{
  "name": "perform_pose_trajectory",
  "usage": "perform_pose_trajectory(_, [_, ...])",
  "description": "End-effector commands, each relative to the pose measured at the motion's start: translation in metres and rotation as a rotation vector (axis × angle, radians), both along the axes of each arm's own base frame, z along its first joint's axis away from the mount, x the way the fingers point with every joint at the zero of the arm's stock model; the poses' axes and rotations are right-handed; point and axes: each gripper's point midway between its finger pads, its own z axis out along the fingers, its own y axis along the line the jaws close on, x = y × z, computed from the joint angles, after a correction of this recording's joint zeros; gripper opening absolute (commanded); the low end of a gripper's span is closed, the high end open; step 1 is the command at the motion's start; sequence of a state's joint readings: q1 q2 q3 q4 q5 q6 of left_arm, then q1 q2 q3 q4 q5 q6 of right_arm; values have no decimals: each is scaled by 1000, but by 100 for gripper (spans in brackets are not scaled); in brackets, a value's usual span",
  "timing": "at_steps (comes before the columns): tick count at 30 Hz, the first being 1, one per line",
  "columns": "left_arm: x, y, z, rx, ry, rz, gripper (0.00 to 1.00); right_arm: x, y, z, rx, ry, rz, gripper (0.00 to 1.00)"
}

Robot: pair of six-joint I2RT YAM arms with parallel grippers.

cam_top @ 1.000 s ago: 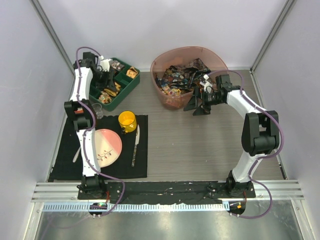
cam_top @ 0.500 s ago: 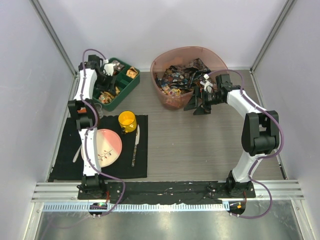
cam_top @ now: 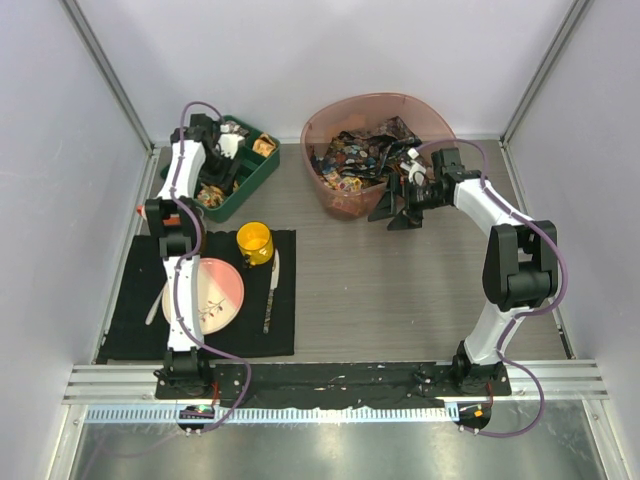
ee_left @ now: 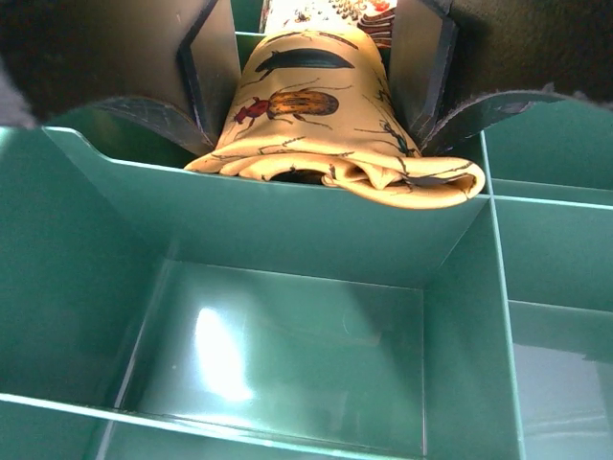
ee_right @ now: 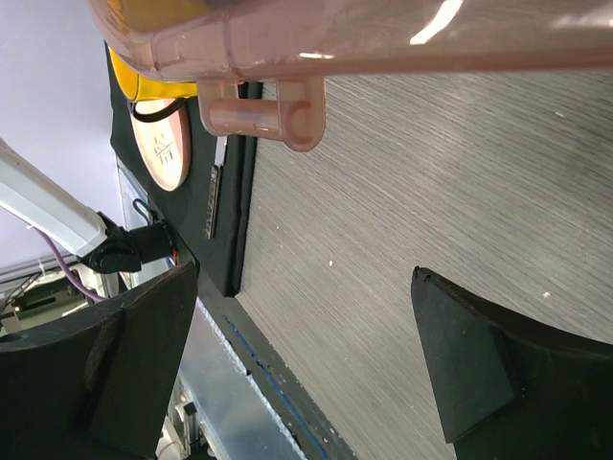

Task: Roll the ties
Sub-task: Place the tie in the storage box.

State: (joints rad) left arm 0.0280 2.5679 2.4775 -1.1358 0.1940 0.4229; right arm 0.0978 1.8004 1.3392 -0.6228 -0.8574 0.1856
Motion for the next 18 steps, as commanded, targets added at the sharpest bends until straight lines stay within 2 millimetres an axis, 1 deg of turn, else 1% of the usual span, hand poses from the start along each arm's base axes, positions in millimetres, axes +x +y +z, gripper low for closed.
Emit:
perform_pose_trajectory(1, [-2, 5, -16, 29, 25, 1, 55, 7, -4, 14, 4, -53, 1, 99])
perform_pose_trajectory(2, [-3, 2, -12, 26, 21, -8, 58, 6, -4, 15, 6, -51, 1, 99])
perform_pose_trajectory(3, [-1, 0, -5, 23, 4, -13, 63, 6, -4, 15, 7, -51, 2, 99])
perform_pose_trajectory(4, [0, 1, 6, 26, -21, -15, 65, 6, -4, 16, 10, -53, 1, 99])
perform_pose_trajectory(5, [0, 0, 10, 19, -28, -18, 66, 5, -4, 16, 11, -52, 3, 99])
perform_pose_trajectory(8, [2, -2, 25, 19, -60, -29, 77, 5, -4, 16, 14, -52, 2, 99])
perform_pose_trajectory(9, [2, -3, 27, 20, -64, -34, 82, 5, -4, 17, 16, -52, 6, 99])
perform_pose_trajectory(13, [3, -7, 38, 29, -83, -60, 86, 4, -3, 19, 23, -55, 9, 99])
perform_pose_trajectory(18, [7, -3, 54, 58, -126, -84, 87, 5, -2, 21, 28, -60, 9, 99])
